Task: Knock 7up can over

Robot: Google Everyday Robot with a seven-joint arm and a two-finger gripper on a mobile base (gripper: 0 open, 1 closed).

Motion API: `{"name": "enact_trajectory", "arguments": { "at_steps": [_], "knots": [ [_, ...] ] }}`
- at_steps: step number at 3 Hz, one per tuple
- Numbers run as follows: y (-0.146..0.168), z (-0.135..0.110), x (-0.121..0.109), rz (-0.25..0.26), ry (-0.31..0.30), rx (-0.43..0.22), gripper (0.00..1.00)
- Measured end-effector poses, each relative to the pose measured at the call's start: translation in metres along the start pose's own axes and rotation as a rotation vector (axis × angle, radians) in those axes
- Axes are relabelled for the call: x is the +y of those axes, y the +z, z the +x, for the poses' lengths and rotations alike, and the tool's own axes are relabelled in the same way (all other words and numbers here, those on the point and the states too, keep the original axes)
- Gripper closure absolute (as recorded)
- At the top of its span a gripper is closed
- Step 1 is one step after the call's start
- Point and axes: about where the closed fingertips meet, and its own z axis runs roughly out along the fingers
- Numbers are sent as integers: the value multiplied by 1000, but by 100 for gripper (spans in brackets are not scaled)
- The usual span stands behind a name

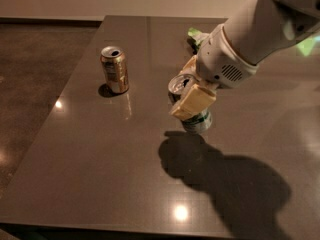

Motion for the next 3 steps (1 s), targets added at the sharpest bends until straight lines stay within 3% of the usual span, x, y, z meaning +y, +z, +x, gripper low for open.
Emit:
{"name": "enact_trajectory", "arguments": {
  "at_steps": [1,3],
  "knots": [
    [-8,20,-9,38,-29,160,100],
    [-3,39,-14,49,-74,315,100]
  ]
}}
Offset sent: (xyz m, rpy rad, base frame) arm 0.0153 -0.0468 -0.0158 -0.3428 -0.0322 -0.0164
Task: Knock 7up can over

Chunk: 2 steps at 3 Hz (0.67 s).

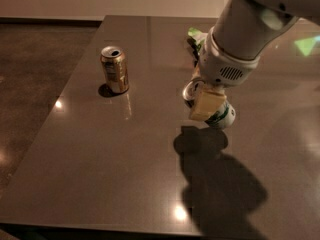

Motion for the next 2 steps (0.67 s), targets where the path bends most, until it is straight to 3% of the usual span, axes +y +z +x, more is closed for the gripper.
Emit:
{"name": "enact_trajectory", "arguments": {
  "at_steps": [1,2],
  "knots": [
    [10,3,3,-5,-36,64,100],
    [23,5,7,-25,-76,137,75]
  ]
}}
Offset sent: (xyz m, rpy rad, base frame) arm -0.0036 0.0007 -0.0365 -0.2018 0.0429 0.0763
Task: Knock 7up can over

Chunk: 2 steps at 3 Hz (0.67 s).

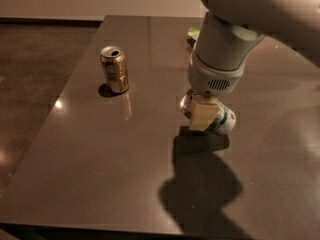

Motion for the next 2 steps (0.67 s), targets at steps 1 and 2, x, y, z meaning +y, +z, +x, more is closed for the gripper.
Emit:
{"name": "enact_trajectory", "arguments": {
  "at_steps": [1,2],
  "knots": [
    [7,0,2,-6,-20,40,51],
    [11,-2,4,-14,-38,62,30]
  ]
}}
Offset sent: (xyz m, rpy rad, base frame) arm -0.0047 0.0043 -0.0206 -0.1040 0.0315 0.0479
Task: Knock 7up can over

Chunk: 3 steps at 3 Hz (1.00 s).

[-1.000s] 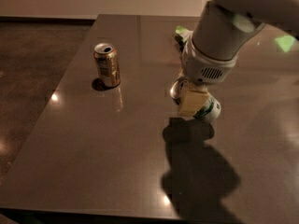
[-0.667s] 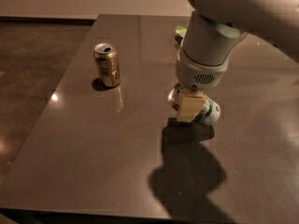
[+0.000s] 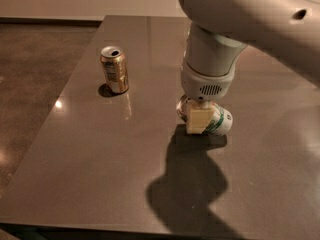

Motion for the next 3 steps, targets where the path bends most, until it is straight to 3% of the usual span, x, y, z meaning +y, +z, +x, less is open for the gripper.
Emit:
{"name": "enact_trajectory", "arguments": {
  "at_steps": [1,3],
  "knots": [
    [5,-2,4,-14,-17,10,5],
    [17,-6,20,-58,-31,2,0]
  ]
}}
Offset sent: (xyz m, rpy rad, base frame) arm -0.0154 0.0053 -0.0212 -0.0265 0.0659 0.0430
